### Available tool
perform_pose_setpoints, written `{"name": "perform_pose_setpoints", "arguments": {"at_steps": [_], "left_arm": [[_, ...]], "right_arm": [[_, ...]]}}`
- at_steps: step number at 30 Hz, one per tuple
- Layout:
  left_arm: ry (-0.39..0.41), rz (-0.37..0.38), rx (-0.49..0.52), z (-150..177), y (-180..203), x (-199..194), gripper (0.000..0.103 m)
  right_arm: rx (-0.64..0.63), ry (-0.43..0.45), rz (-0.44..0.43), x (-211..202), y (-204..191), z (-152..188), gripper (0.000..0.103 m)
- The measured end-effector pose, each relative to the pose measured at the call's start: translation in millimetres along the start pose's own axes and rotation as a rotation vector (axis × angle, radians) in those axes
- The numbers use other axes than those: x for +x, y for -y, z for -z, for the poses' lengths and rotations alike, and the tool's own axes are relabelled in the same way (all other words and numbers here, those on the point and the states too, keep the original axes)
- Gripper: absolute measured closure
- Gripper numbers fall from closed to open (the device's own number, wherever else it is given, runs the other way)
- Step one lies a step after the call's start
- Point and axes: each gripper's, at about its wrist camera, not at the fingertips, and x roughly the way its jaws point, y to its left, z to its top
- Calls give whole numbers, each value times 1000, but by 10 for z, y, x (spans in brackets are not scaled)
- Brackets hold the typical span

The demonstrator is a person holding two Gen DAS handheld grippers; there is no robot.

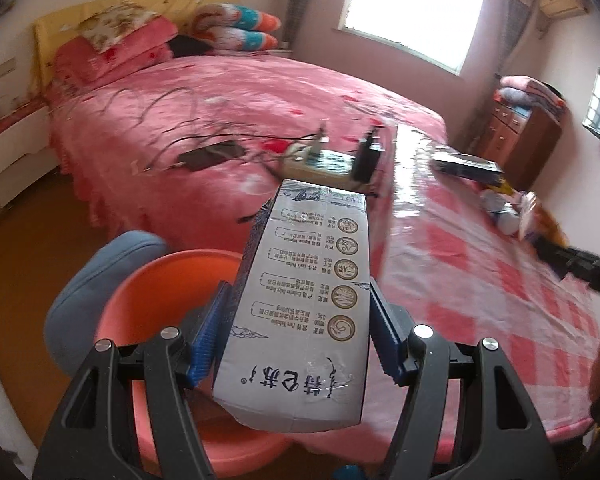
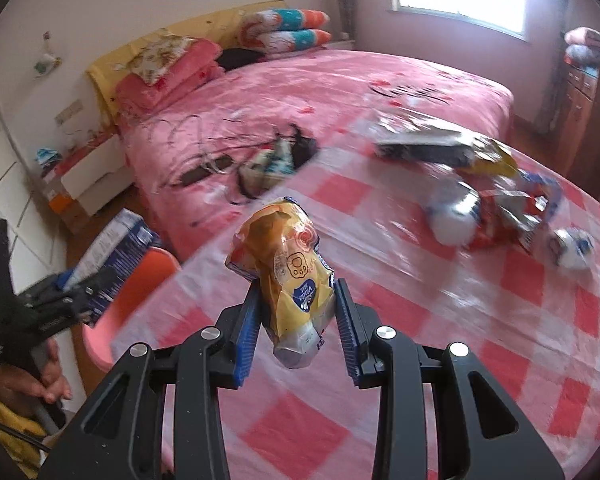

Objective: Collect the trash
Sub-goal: 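Carry both held items over the orange bin and open both tools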

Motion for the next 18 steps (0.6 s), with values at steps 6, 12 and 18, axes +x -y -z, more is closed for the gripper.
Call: {"name": "perform_pose_setpoints", "arguments": {"at_steps": [6, 12, 18], "left_arm": [[-16, -70, -47, 107, -369, -31, 37], [-33, -124, -100, 197, -674, -27, 37], [-57, -164, -146, 284, -916, 11, 37]], "right_arm": [[-53, -3, -93, 116, -430, -174, 66], [-107, -38, -186, 322, -868, -242, 66], [-148, -88, -267, 544, -1254, -228, 65]]}}
